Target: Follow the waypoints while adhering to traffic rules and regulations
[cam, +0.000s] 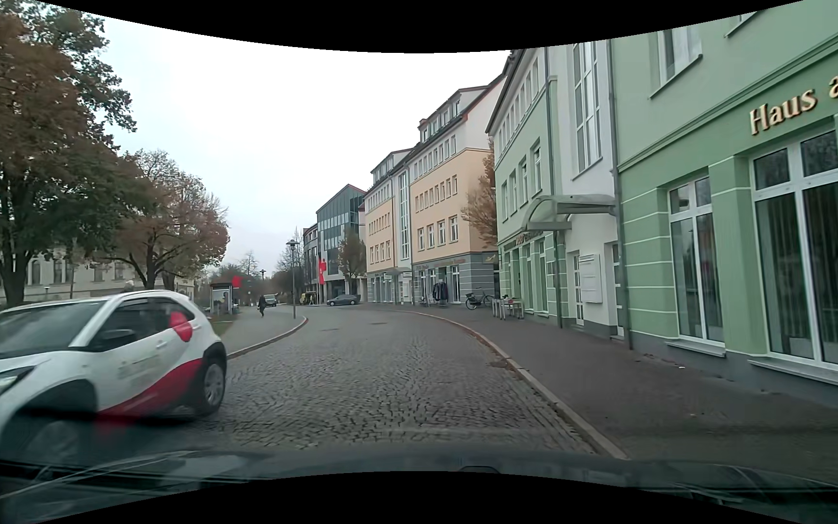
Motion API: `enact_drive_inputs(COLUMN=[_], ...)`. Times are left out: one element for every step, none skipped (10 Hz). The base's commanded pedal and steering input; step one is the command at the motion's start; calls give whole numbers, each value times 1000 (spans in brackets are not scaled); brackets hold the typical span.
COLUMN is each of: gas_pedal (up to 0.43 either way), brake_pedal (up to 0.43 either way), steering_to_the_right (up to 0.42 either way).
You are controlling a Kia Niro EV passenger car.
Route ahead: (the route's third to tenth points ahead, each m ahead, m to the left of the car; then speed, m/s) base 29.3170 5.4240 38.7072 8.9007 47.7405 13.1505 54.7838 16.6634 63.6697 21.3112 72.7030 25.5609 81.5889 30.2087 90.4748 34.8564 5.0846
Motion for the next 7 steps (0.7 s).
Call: enact_drive_inputs(gas_pedal=[110, 110, 110, 110, 98, 98, 98], brake_pedal=[0, 0, 0, 0, 0, 0, 0], steering_to_the_right=[-11, -14, -14, -12, -12, -14, -11])
